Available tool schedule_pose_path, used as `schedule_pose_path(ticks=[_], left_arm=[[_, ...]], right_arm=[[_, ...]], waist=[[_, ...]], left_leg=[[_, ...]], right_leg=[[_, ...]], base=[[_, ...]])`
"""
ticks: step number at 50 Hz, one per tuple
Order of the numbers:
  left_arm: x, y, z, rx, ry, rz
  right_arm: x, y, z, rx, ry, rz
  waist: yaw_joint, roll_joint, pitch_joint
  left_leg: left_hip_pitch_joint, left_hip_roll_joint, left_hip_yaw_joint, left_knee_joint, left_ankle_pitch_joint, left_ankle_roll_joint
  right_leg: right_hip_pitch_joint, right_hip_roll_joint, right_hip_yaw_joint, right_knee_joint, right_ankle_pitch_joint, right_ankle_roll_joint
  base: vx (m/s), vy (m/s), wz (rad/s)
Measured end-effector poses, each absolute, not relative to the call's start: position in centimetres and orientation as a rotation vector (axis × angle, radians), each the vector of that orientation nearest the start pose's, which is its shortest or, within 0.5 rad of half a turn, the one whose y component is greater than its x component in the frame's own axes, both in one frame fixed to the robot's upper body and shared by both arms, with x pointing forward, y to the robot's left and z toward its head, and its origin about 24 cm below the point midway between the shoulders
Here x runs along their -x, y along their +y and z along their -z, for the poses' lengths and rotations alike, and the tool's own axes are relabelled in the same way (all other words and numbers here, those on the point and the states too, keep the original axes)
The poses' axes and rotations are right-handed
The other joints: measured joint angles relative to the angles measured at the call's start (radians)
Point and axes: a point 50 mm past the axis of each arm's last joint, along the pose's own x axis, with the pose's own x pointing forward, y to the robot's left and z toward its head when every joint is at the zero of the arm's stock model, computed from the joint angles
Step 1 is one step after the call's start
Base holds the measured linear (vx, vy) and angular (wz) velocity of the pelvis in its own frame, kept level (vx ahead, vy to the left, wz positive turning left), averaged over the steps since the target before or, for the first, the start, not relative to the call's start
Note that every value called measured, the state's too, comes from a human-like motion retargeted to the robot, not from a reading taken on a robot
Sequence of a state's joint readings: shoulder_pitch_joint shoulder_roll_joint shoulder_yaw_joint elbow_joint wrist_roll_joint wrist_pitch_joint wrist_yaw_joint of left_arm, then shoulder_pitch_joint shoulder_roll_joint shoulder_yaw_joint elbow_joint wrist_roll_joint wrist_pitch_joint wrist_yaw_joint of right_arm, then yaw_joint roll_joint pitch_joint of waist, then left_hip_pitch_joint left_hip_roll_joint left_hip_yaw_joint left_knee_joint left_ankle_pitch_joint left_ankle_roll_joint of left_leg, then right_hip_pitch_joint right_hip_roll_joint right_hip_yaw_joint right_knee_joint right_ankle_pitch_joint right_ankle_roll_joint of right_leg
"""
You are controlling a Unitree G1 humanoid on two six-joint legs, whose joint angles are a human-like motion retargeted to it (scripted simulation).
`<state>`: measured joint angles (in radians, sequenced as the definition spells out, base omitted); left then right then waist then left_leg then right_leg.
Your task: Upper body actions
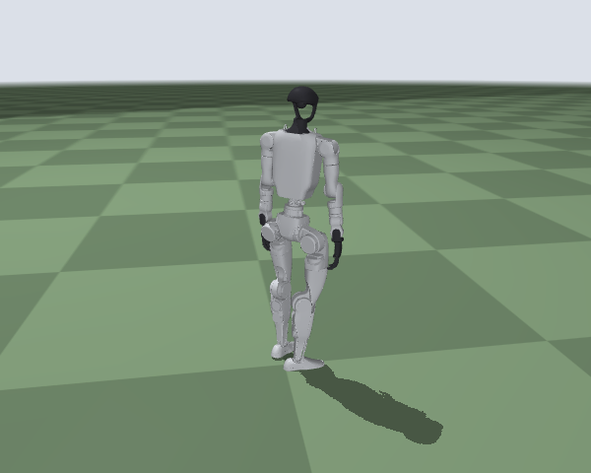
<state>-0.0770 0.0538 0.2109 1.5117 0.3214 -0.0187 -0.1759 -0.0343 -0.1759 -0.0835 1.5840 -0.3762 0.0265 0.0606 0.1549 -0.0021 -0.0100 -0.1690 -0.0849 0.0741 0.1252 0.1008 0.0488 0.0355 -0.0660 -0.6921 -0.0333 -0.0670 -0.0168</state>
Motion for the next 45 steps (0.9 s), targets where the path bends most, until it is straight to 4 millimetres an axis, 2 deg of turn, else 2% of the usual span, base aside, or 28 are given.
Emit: schedule_pose_path(ticks=[3, 7, 10, 12, 13, 15, 20, 23, 25, 28, 30, 32, 34, 35, 37, 41, 43, 45], left_arm=[[-6.7, 15.2, 17.8, -0.024, 1.369, 0.231], [-6.6, 14.5, 17.8, -0.025, 1.337, 0.243], [-5.5, 14.9, 18.0, -0.055, 1.365, 0.237], [-4.5, 15.6, 18.1, -0.090, 1.408, 0.226], [-3.8, 15.9, 18.1, -0.105, 1.436, 0.217], [-2.4, 16.6, 18.1, -0.124, 1.499, 0.193], [1.3, 17.3, 18.0, -0.043, 1.644, 0.072], [2.8, 17.4, 17.9, 0.047, 1.683, -0.034], [3.4, 17.5, 17.8, 0.087, 1.692, -0.089], [3.9, 17.9, 17.7, 0.101, 1.713, -0.108], [3.9, 18.1, 17.7, 0.086, 1.720, -0.107], [3.8, 18.5, 17.7, 0.062, 1.711, -0.107], [3.5, 19.1, 17.7, 0.038, 1.699, -0.095], [3.2, 19.3, 17.7, 0.026, 1.694, -0.088], [2.3, 19.8, 17.7, 0.002, 1.674, -0.076], [0.2, 20.0, 17.8, -0.017, 1.615, -0.050], [-0.8, 19.7, 17.8, -0.020, 1.585, -0.035], [-1.6, 19.4, 17.9, -0.031, 1.556, -0.021]], right_arm=[[-0.8, -23.3, 17.2, 0.361, 1.630, -0.116], [0.4, -24.2, 16.9, 0.413, 1.674, -0.090], [1.2, -24.2, 16.9, 0.411, 1.691, -0.072], [1.7, -23.8, 17.0, 0.373, 1.701, -0.063], [2.0, -23.5, 17.1, 0.350, 1.706, -0.058], [2.7, -22.8, 17.2, 0.303, 1.714, -0.042], [3.7, -21.7, 17.4, 0.206, 1.716, -0.012], [2.9, -21.2, 17.6, 0.179, 1.687, -0.009], [2.1, -21.0, 17.7, 0.164, 1.652, -0.006], [0.9, -21.0, 17.8, 0.168, 1.596, -0.032], [0.0, -21.0, 17.8, 0.193, 1.562, -0.057], [-0.7, -21.0, 17.8, 0.226, 1.540, -0.082], [-1.2, -20.8, 17.8, 0.246, 1.523, -0.107], [-1.3, -20.6, 17.8, 0.252, 1.516, -0.118], [-1.6, -20.3, 17.9, 0.253, 1.502, -0.132], [-1.1, -20.1, 17.9, 0.260, 1.511, -0.158], [-0.5, -20.2, 17.9, 0.269, 1.535, -0.170], [0.3, -20.3, 17.9, 0.279, 1.562, -0.177]], waist=[[0.028, -0.021, 0.000], [-0.030, -0.030, -0.022], [-0.080, -0.036, -0.046], [-0.091, -0.041, -0.063], [-0.086, -0.042, -0.072], [-0.067, -0.029, -0.089], [-0.016, -0.027, -0.120], [-0.005, -0.034, -0.119], [-0.001, -0.024, -0.106], [-0.008, 0.040, -0.079], [-0.027, 0.090, -0.061], [-0.040, 0.086, -0.048], [-0.064, 0.065, -0.052], [-0.077, 0.056, -0.054], [-0.096, 0.039, -0.040], [-0.105, -0.006, -0.008], [-0.103, -0.032, 0.004], [-0.092, -0.038, 0.017]], left_leg=[[0.032, 0.065, 0.367, -0.027, -0.098, 0.057], [0.121, 0.122, 0.778, -0.056, -0.199, 0.029], [0.173, 0.140, 0.974, -0.049, -0.216, 0.035], [0.180, 0.139, 1.000, -0.043, -0.200, 0.050], [0.176, 0.135, 0.978, -0.044, -0.181, 0.055], [0.162, 0.130, 0.908, -0.061, -0.164, 0.007], [0.141, 0.066, 0.842, -0.146, -0.158, 0.051], [0.107, 0.051, 0.693, -0.112, -0.191, 0.062], [0.100, 0.060, 0.658, -0.086, -0.205, 0.073], [0.110, 0.099, 0.571, -0.073, -0.210, 0.085], [0.127, 0.138, 0.532, -0.076, -0.200, 0.085], [0.139, 0.119, 0.506, -0.092, -0.186, 0.093], [0.122, 0.088, 0.462, -0.101, -0.170, 0.107], [0.110, 0.075, 0.428, -0.102, -0.163, 0.115], [0.101, 0.053, 0.357, -0.100, -0.149, 0.124], [0.108, -0.009, 0.232, -0.099, -0.126, 0.134], [0.119, -0.050, 0.172, -0.098, -0.118, 0.140], [0.135, -0.064, 0.115, -0.094, -0.113, 0.139]], right_leg=[[-0.002, -0.038, -0.061, -0.002, -0.004, 0.007], [0.009, -0.070, -0.191, -0.002, -0.026, 0.022], [0.025, -0.087, -0.275, -0.002, -0.045, 0.038], [0.034, -0.091, -0.318, -0.003, -0.055, 0.050], [0.041, -0.091, -0.349, -0.002, -0.058, 0.058], [0.057, -0.070, -0.405, -0.001, -0.067, 0.072], [0.098, -0.070, -0.512, 0.010, -0.069, 0.112], [0.122, -0.098, -0.561, 0.041, -0.065, 0.122], [0.142, -0.114, -0.585, 0.079, -0.041, 0.096], [0.178, -0.116, -0.607, 0.177, 0.048, -0.007], [0.176, -0.120, -0.546, 0.280, 0.073, -0.089], [0.084, -0.155, -0.283, 0.421, 0.055, -0.045], [-0.019, -0.125, -0.043, 0.495, 0.017, 0.008], [-0.055, -0.093, 0.049, 0.499, 0.002, 0.030], [-0.069, -0.051, 0.131, 0.437, -0.014, 0.041], [-0.073, 0.000, 0.261, 0.262, -0.074, -0.002], [-0.086, 0.026, 0.370, 0.193, -0.092, 0.004], [-0.098, 0.060, 0.444, 0.157, -0.046, -0.087]], base=[[-0.11, 0.11, 1.52], [-0.04, 0.12, 2.28], [0.10, 0.18, 2.29], [0.16, 0.17, 1.89], [0.25, 0.27, 1.56], [0.26, 0.24, 1.30], [0.31, 0.27, 1.03], [0.29, 0.31, 0.86], [0.23, 0.23, 1.02], [0.31, 0.30, 1.25], [0.22, 0.23, 1.46], [0.22, 0.15, 1.38], [0.21, 0.08, 1.63], [0.20, 0.03, 1.81], [0.18, 0.01, 1.85], [0.15, -0.04, 1.73], [0.20, 0.01, 1.66], [0.18, 0.01, 1.31]])
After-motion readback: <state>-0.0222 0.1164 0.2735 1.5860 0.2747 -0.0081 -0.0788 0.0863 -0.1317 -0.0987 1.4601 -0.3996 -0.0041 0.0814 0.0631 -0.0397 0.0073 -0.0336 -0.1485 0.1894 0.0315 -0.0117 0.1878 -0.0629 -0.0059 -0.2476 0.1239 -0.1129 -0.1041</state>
